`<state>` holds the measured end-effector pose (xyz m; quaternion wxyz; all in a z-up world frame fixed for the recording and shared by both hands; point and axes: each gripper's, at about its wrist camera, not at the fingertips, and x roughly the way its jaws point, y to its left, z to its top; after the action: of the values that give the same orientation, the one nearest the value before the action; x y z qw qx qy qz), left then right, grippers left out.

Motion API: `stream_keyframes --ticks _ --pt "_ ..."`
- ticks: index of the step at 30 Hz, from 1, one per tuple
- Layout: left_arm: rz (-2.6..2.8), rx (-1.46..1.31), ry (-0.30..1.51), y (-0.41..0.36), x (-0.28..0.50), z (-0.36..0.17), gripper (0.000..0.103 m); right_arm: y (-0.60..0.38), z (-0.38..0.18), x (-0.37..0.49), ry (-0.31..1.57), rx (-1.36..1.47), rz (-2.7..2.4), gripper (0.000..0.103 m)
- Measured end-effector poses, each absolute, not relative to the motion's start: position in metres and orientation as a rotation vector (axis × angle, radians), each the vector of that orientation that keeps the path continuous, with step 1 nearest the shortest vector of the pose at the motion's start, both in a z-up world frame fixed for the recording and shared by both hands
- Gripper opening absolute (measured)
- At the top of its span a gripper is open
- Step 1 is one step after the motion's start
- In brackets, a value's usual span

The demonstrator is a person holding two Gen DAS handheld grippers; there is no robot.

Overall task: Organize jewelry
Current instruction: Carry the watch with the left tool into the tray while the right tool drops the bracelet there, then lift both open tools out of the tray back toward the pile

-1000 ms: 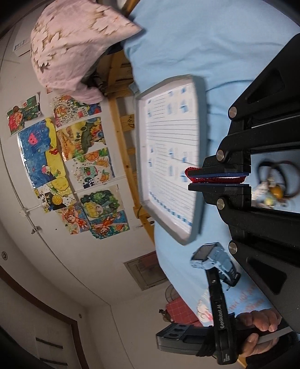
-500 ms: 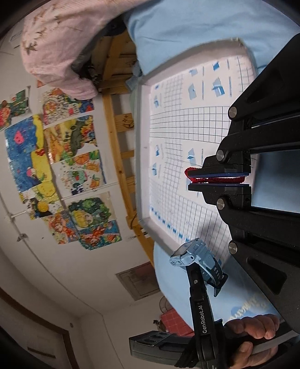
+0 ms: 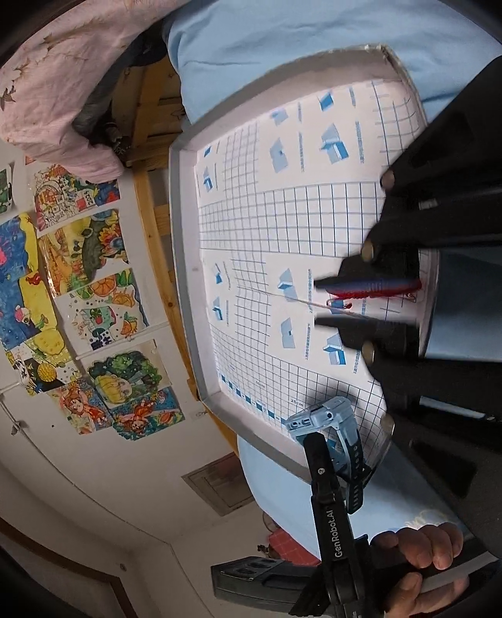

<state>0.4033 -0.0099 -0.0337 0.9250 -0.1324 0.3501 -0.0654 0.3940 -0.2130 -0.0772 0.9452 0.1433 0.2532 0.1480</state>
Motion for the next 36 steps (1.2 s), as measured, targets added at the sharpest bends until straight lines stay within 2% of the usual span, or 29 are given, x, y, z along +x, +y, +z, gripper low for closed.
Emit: stream_keyframes --ticks 1,2,3,5,7,9,10,12,15,18,27,36 --pt "-0.128 -0.273 0.705 -0.009 0.399 -0.032 0.034 -0.215 -0.075 0.390 0.504 0.291 0.290 0.044" --pt "-0.122 -0.277 0.693 -0.008 0.395 -0.030 0.047 -0.216 -0.073 0.386 0.493 0.291 0.283 0.048" --pt "-0.117 -0.282 0.676 -0.006 0.391 -0.027 0.057 -0.218 -0.070 0.383 0.480 0.290 0.277 0.048" --pt "-0.111 -0.290 0.632 -0.004 0.380 -0.021 0.062 -0.222 -0.062 0.375 0.462 0.285 0.263 0.048" --pt "-0.114 -0.284 0.607 -0.003 0.370 -0.013 0.065 -0.225 -0.054 0.368 0.442 0.276 0.246 0.053" --pt "-0.106 -0.269 0.575 -0.003 0.357 -0.005 0.080 -0.228 -0.046 0.357 0.411 0.267 0.235 0.063" --pt "-0.105 -0.264 0.550 -0.003 0.350 -0.001 0.085 -0.229 -0.041 0.349 0.390 0.261 0.229 0.065" --pt "-0.102 -0.250 0.482 -0.003 0.330 0.009 0.101 -0.232 -0.031 0.332 0.351 0.256 0.226 0.079" --pt "-0.101 -0.218 0.403 -0.005 0.302 0.022 0.103 -0.233 -0.017 0.306 0.292 0.237 0.221 0.095" --pt "-0.098 -0.212 0.357 -0.004 0.278 0.031 0.103 -0.235 -0.001 0.274 0.230 0.215 0.225 0.099" --pt "-0.094 -0.201 0.265 -0.003 0.199 0.046 0.103 -0.241 0.031 0.189 0.118 0.183 0.230 0.101" --pt "-0.099 -0.192 0.230 -0.003 0.130 0.039 0.103 -0.247 0.034 0.120 0.093 0.180 0.254 0.101"
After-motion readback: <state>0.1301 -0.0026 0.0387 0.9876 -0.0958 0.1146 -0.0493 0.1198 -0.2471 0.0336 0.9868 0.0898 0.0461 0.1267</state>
